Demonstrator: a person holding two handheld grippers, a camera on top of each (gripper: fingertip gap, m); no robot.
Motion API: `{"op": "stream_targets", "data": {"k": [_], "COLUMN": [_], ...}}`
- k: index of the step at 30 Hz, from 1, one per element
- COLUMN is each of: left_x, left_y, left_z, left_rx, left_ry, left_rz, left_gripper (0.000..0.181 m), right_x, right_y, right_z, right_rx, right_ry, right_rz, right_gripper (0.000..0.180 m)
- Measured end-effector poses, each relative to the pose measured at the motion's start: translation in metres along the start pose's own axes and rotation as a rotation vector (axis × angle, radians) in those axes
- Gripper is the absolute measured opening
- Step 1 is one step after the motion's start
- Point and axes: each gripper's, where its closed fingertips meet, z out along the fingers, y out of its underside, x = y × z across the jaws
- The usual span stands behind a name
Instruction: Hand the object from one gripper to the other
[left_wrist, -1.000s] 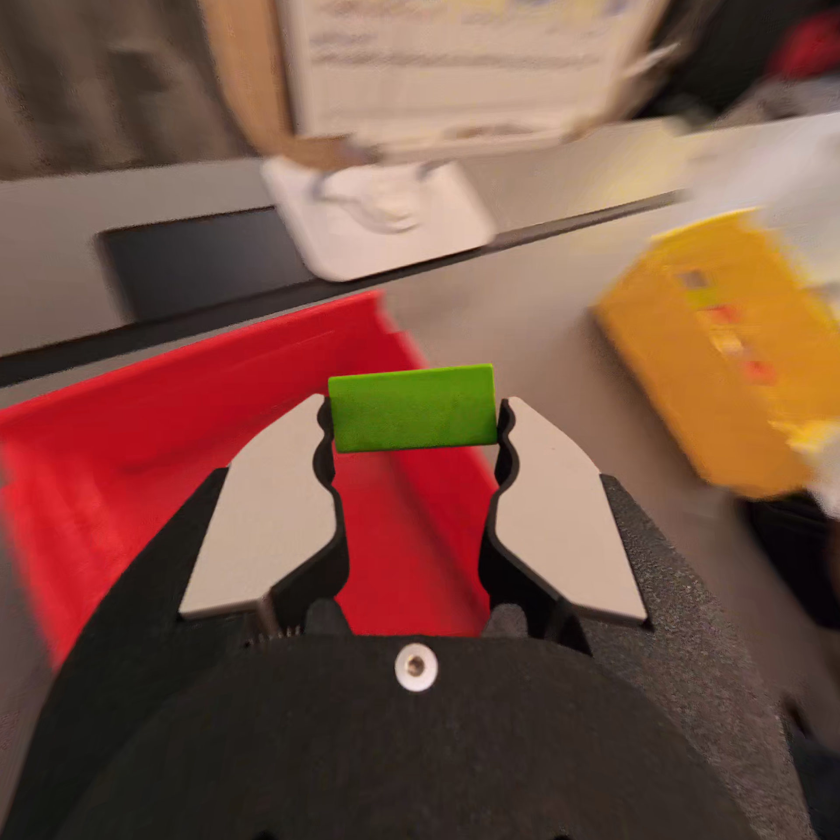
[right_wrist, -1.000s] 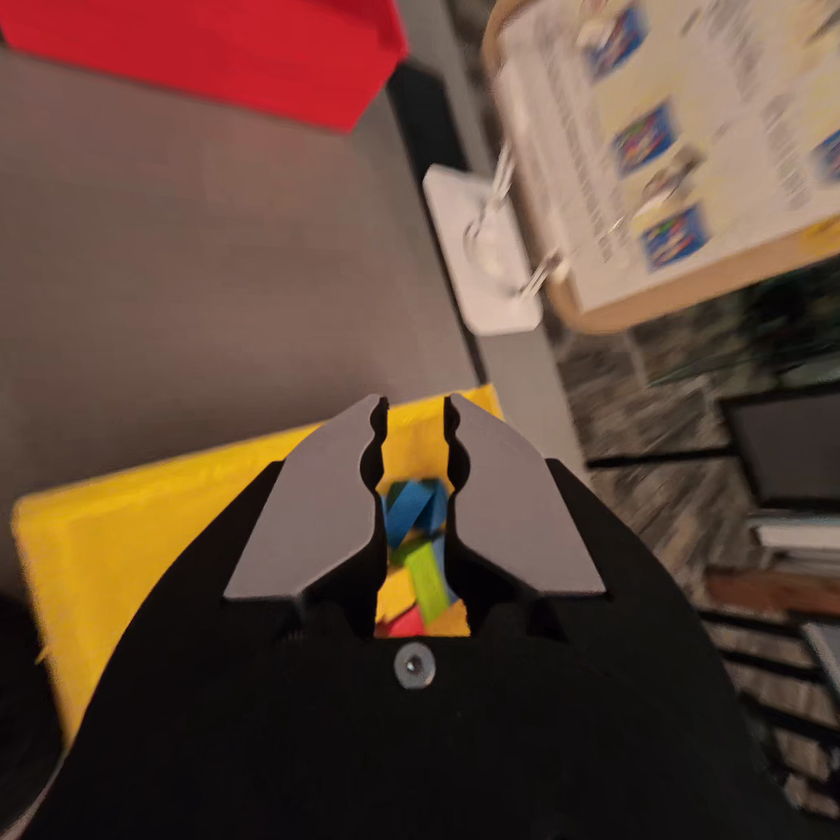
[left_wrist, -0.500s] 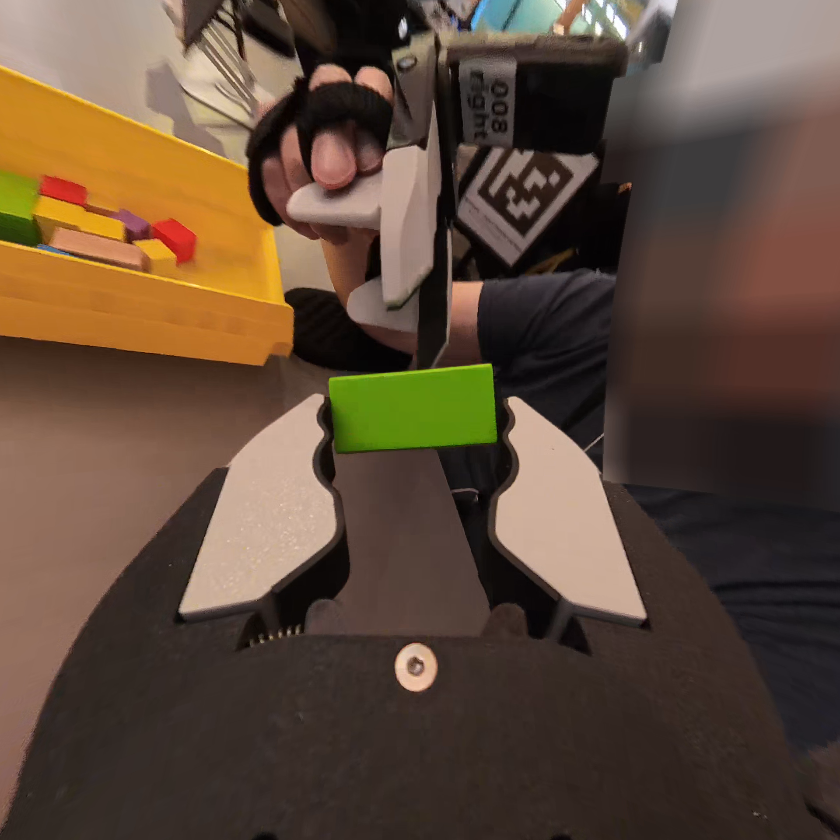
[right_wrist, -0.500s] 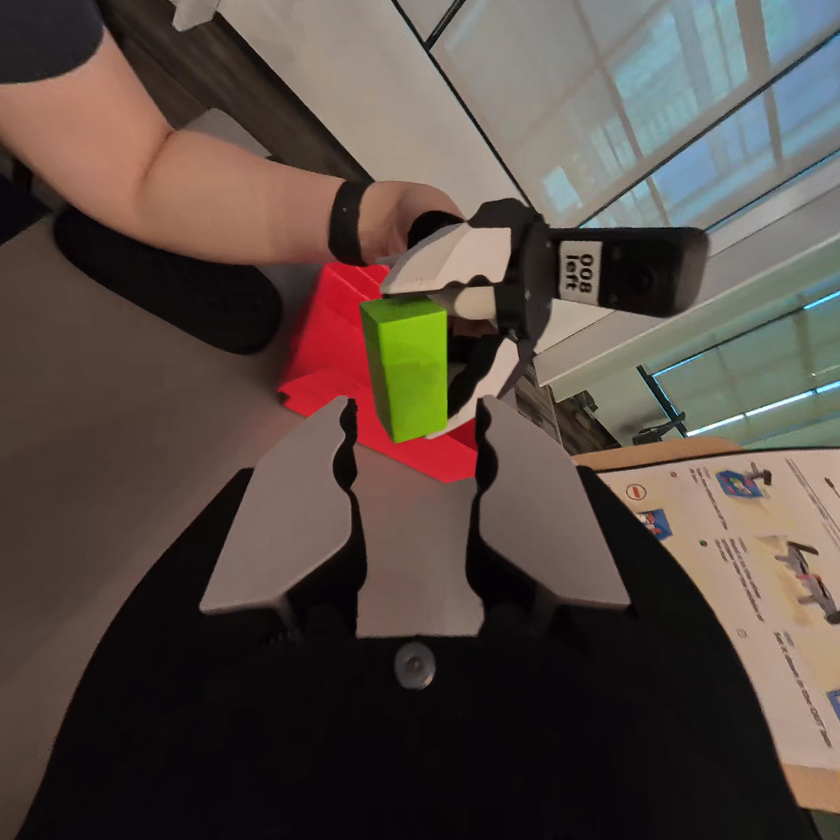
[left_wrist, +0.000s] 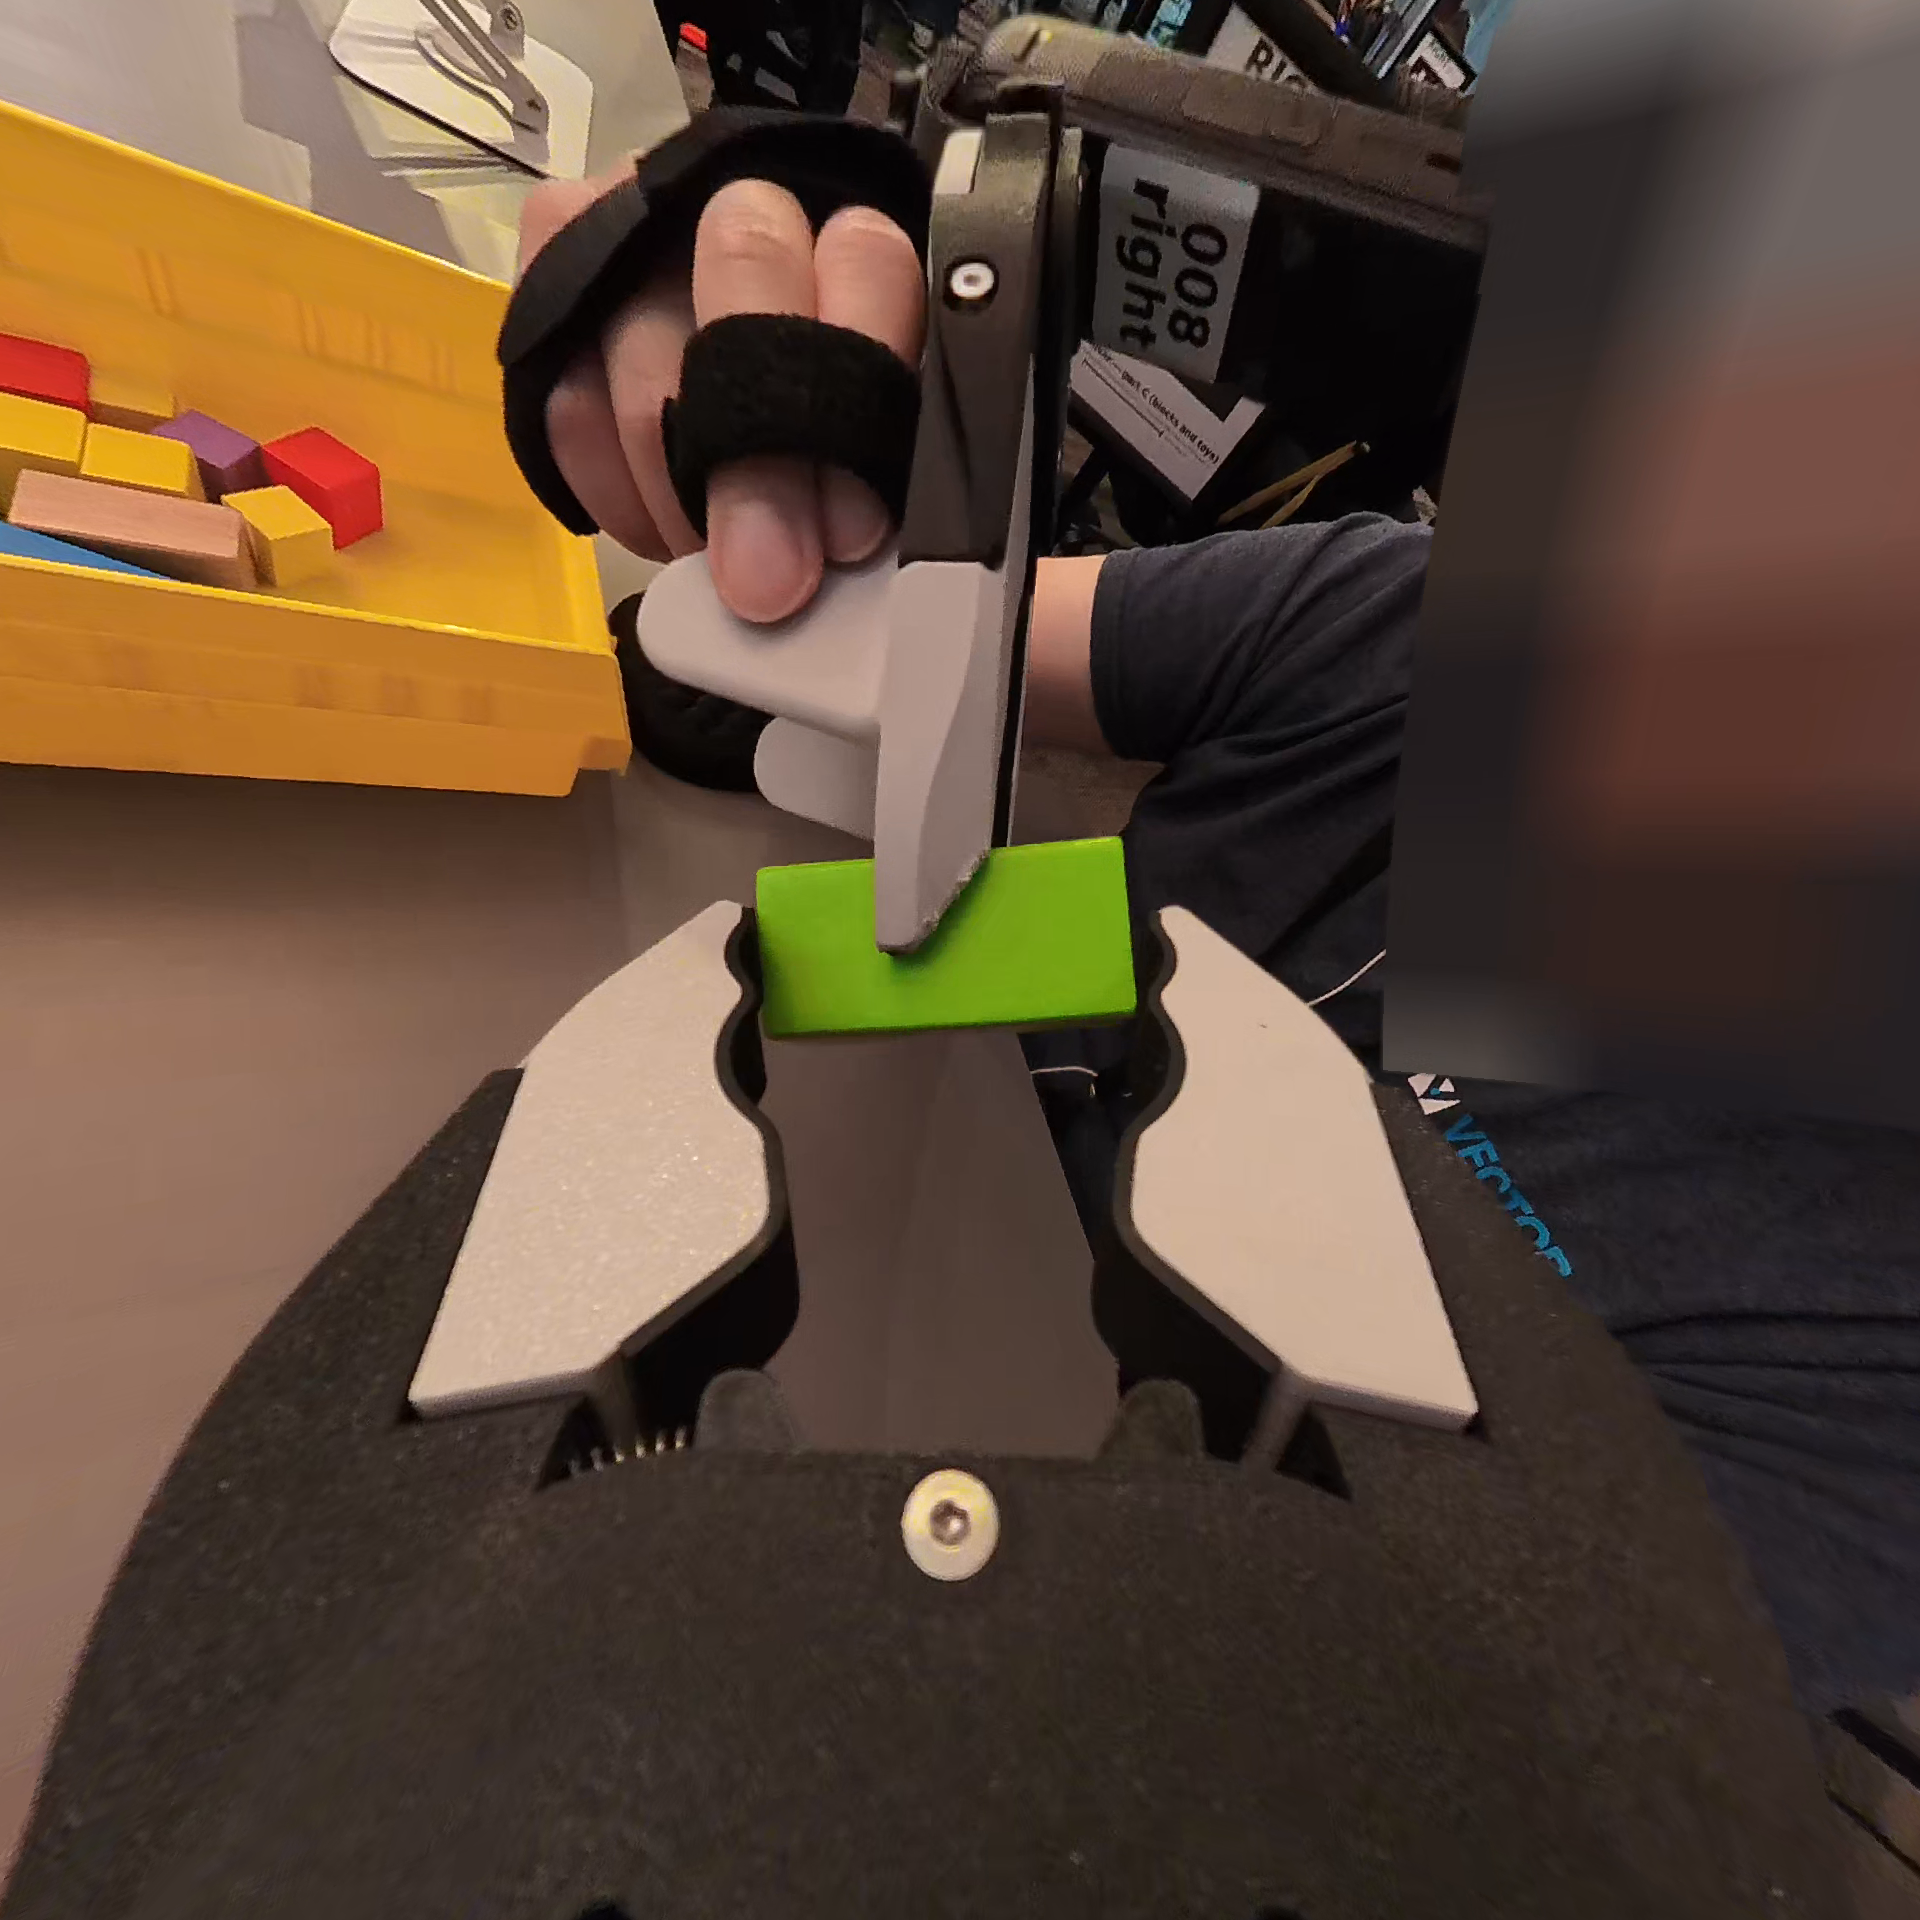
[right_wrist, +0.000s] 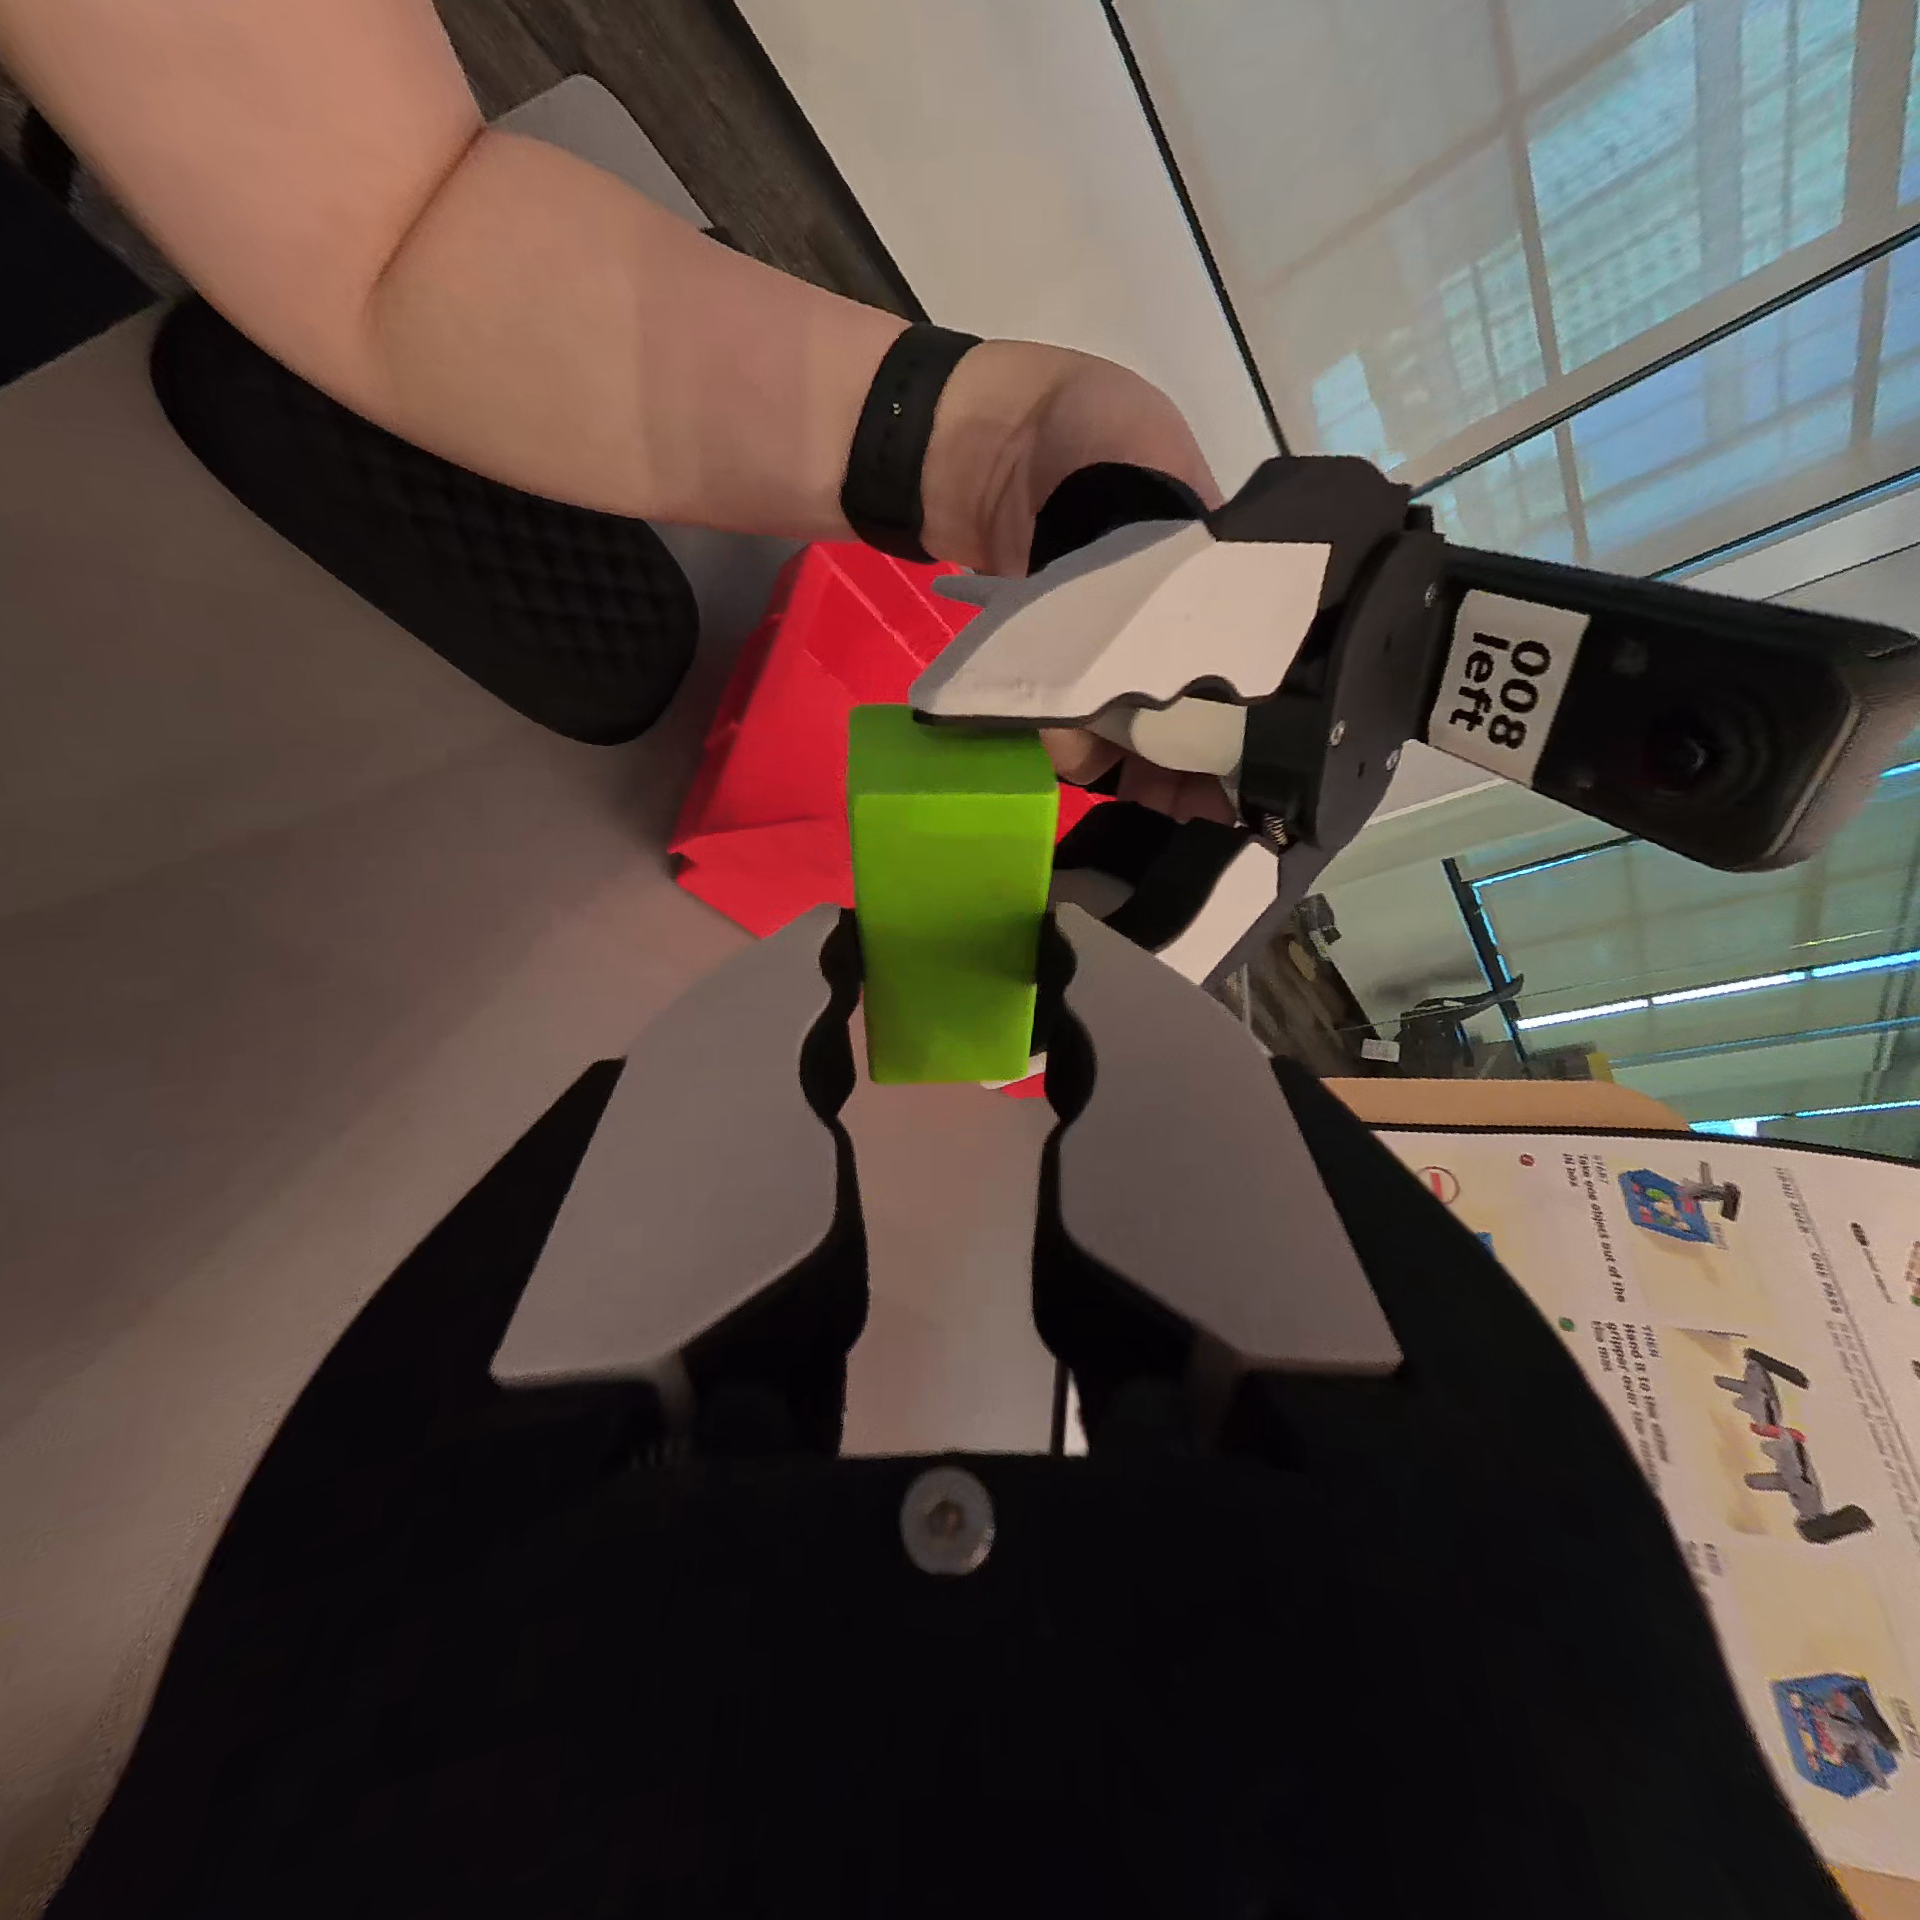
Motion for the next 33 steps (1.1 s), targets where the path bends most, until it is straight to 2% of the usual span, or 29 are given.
{"op": "stream_targets", "data": {"k": [5, 8, 10, 13, 16, 19, 22, 27, 33], "left_x": [0.002, -0.003, -0.004, -0.003, 0.0, 0.0, -0.001, 0.002, 0.009], "left_y": [-0.008, -0.017, -0.02, -0.02, -0.02, -0.017, -0.017, -0.015, -0.016], "left_z": [-0.005, -0.019, -0.035, -0.054, -0.062, -0.064, -0.066, -0.073, -0.089], "left_rx": [0.053, 0.131, 0.188, 0.227, 0.24, 0.228, 0.231, 0.243, 0.289], "left_ry": [0.002, -0.023, -0.043, -0.073, -0.097, -0.102, -0.103, -0.108, -0.146], "left_rz": [0.013, 0.008, -0.006, -0.008, 0.018, 0.017, 0.006, 0.002, 0.013], "left_gripper": [0.069, 0.067, 0.064, 0.059, 0.055, 0.053, 0.051, 0.049, 0.05], "right_x": [0.006, 0.008, 0.017, 0.005, -0.04, -0.087, -0.124, -0.152, -0.156], "right_y": [-0.001, 0.014, 0.044, 0.119, 0.19, 0.243, 0.264, 0.281, 0.292], "right_z": [-0.003, -0.022, -0.056, -0.128, -0.182, -0.21, -0.215, -0.205, -0.205], "right_rx": [-0.01, -0.087, -0.219, -0.475, -0.688, -0.901, -1.031, -1.166, -1.275], "right_ry": [0.034, 0.0, 0.011, -0.006, -0.079, -0.166, -0.302, -0.458, -0.467], "right_rz": [0.003, 0.052, 0.14, 0.425, 0.749, 0.974, 1.111, 1.146, 1.154], "right_gripper": [0.034, 0.034, 0.034, 0.034, 0.034, 0.034, 0.034, 0.034, 0.034]}}
